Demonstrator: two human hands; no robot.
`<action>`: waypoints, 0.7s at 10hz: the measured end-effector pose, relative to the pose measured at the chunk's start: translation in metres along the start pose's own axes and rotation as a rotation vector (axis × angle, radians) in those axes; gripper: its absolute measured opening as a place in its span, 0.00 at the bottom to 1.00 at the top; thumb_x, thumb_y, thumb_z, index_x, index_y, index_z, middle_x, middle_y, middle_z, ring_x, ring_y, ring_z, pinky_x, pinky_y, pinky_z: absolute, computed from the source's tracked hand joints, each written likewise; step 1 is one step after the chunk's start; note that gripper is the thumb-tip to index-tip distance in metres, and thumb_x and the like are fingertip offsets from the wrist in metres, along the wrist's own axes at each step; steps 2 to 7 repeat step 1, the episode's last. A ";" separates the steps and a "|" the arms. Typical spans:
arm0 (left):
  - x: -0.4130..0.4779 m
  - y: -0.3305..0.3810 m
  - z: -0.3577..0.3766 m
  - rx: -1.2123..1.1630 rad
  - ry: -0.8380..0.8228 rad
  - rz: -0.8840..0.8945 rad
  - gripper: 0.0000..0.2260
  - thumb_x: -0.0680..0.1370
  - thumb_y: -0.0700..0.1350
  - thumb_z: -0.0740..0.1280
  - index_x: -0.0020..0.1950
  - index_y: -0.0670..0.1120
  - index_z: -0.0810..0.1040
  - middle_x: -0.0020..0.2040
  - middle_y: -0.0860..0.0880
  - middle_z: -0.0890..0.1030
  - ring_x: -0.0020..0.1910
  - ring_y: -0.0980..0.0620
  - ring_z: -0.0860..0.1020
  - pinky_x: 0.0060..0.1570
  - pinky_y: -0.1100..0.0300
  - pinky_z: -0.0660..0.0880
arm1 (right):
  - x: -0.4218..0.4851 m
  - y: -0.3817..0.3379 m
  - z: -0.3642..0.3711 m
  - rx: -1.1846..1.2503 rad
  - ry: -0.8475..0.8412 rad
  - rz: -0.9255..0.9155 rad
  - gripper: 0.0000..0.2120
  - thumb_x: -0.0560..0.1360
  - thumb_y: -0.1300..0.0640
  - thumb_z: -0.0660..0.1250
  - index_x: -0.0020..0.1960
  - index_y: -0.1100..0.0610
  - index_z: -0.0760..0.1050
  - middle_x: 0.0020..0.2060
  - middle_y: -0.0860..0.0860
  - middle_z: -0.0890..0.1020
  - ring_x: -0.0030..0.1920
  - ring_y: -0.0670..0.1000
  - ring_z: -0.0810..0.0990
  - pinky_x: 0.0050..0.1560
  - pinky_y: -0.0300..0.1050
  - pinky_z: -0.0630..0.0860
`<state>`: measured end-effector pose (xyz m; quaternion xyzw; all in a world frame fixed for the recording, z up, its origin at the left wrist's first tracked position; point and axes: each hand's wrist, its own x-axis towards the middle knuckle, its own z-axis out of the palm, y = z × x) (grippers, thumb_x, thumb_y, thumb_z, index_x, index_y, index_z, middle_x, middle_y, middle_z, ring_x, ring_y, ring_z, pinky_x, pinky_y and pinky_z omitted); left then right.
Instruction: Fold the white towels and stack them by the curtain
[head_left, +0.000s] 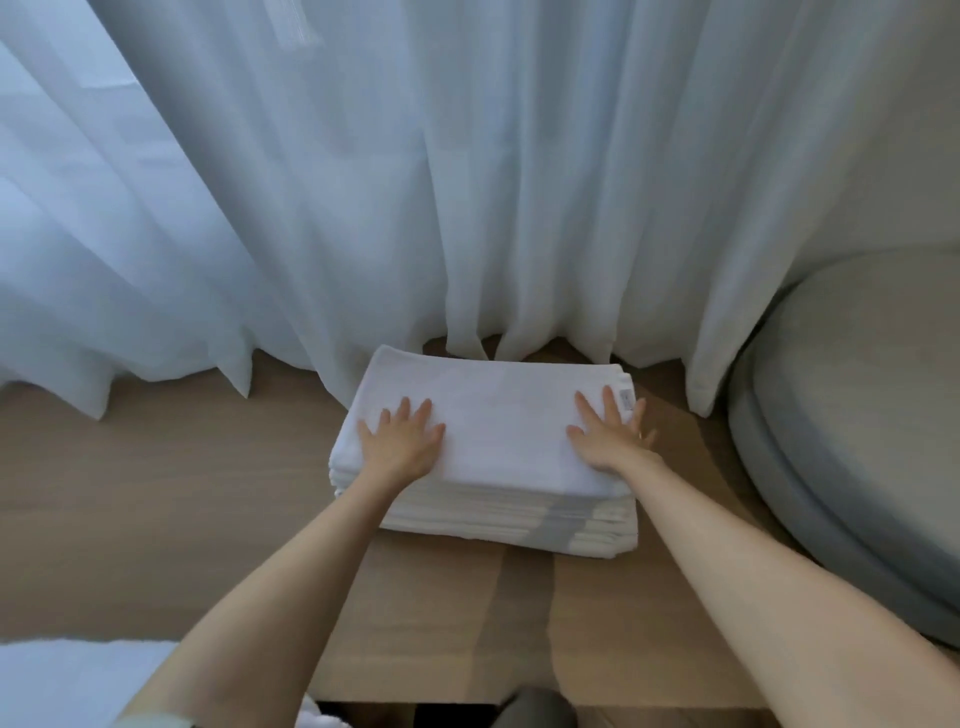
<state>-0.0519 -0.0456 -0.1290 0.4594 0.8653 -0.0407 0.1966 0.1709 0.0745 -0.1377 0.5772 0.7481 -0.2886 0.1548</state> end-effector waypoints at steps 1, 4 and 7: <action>-0.022 0.017 -0.041 -0.016 -0.016 0.043 0.24 0.82 0.58 0.47 0.78 0.56 0.50 0.79 0.49 0.52 0.77 0.45 0.53 0.72 0.39 0.43 | -0.033 -0.012 -0.041 0.030 0.020 -0.043 0.25 0.82 0.45 0.45 0.78 0.44 0.46 0.78 0.51 0.46 0.77 0.58 0.41 0.73 0.64 0.44; -0.022 0.017 -0.041 -0.016 -0.016 0.043 0.24 0.82 0.58 0.47 0.78 0.56 0.50 0.79 0.49 0.52 0.77 0.45 0.53 0.72 0.39 0.43 | -0.033 -0.012 -0.041 0.030 0.020 -0.043 0.25 0.82 0.45 0.45 0.78 0.44 0.46 0.78 0.51 0.46 0.77 0.58 0.41 0.73 0.64 0.44; -0.022 0.017 -0.041 -0.016 -0.016 0.043 0.24 0.82 0.58 0.47 0.78 0.56 0.50 0.79 0.49 0.52 0.77 0.45 0.53 0.72 0.39 0.43 | -0.033 -0.012 -0.041 0.030 0.020 -0.043 0.25 0.82 0.45 0.45 0.78 0.44 0.46 0.78 0.51 0.46 0.77 0.58 0.41 0.73 0.64 0.44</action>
